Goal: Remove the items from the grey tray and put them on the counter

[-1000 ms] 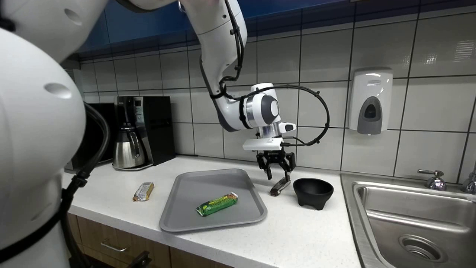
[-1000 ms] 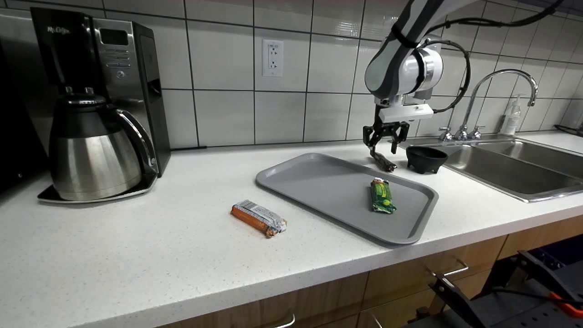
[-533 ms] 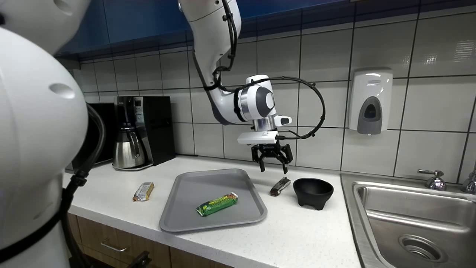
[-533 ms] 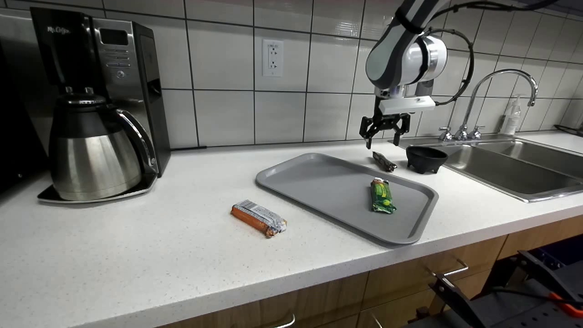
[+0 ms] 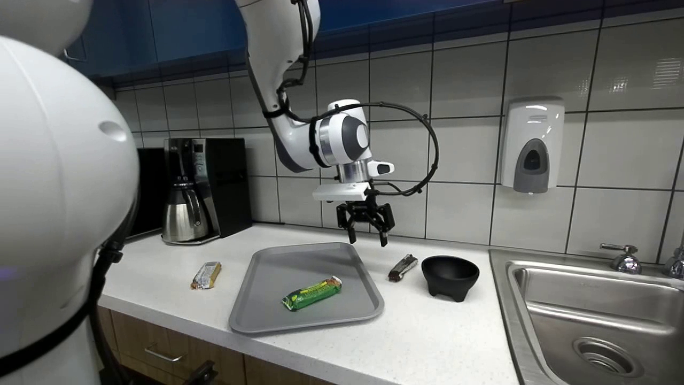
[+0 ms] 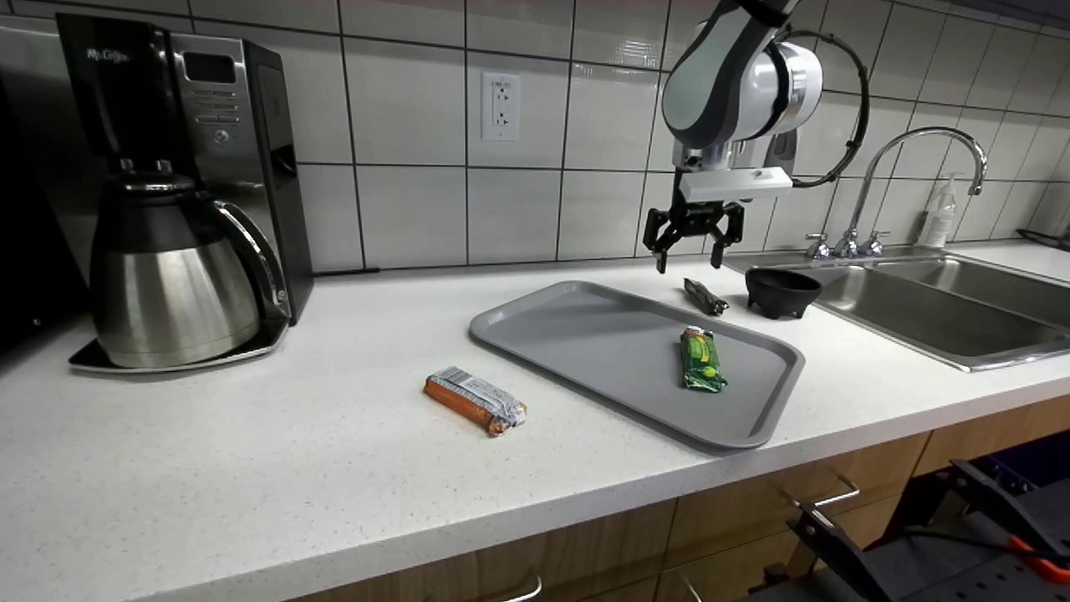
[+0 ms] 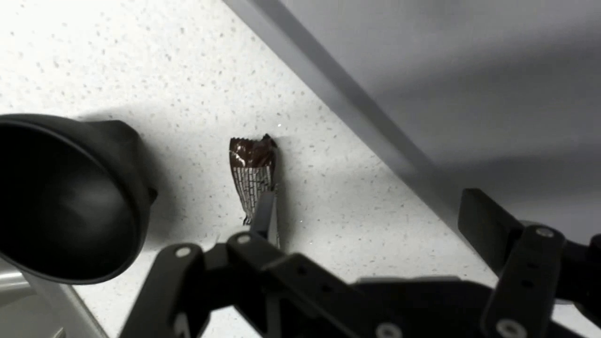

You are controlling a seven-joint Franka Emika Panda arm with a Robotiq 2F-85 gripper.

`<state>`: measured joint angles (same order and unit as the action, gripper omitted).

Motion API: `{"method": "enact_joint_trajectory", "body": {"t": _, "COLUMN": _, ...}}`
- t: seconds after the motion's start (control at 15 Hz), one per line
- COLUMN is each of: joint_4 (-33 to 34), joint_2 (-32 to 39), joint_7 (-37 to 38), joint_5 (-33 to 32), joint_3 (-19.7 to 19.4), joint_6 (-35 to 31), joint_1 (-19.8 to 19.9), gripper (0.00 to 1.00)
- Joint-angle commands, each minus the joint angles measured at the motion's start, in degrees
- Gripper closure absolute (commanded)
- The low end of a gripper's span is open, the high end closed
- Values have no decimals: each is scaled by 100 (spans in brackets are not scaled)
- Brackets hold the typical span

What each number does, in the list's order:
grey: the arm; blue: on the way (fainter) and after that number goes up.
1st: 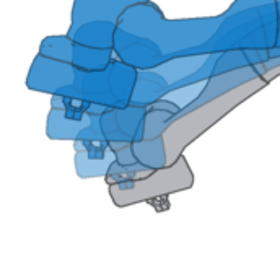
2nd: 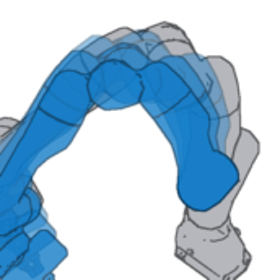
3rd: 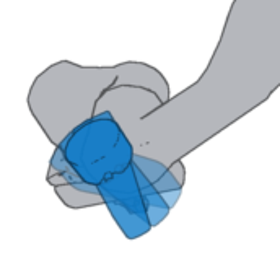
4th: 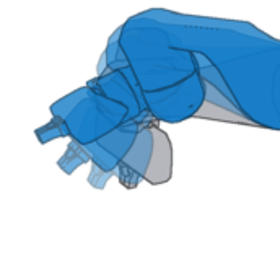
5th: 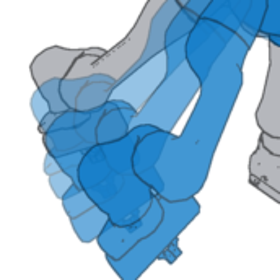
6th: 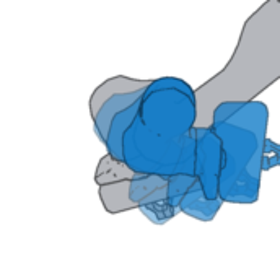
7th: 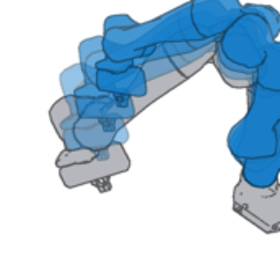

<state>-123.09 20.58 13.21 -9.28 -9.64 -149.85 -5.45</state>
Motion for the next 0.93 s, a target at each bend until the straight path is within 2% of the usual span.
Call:
{"method": "enact_joint_trajectory", "body": {"t": 0.0, "joint_4": -558, "joint_2": -606, "joint_7": 557, "joint_5": -310, "joint_3": -12, "joint_6": 152, "joint_1": -218, "gripper": 0}}
{"method": "enact_joint_trajectory", "body": {"t": 0.47, "joint_4": -1293, "joint_2": -1193, "joint_7": 1557, "joint_5": -601, "joint_3": 98, "joint_6": 340, "joint_1": -416, "gripper": 0}}
{"method": "enact_joint_trajectory", "body": {"t": 0.87, "joint_4": -1826, "joint_2": -1500, "joint_7": 2189, "joint_5": -524, "joint_3": 360, "joint_6": 460, "joint_1": -379, "gripper": 0}}
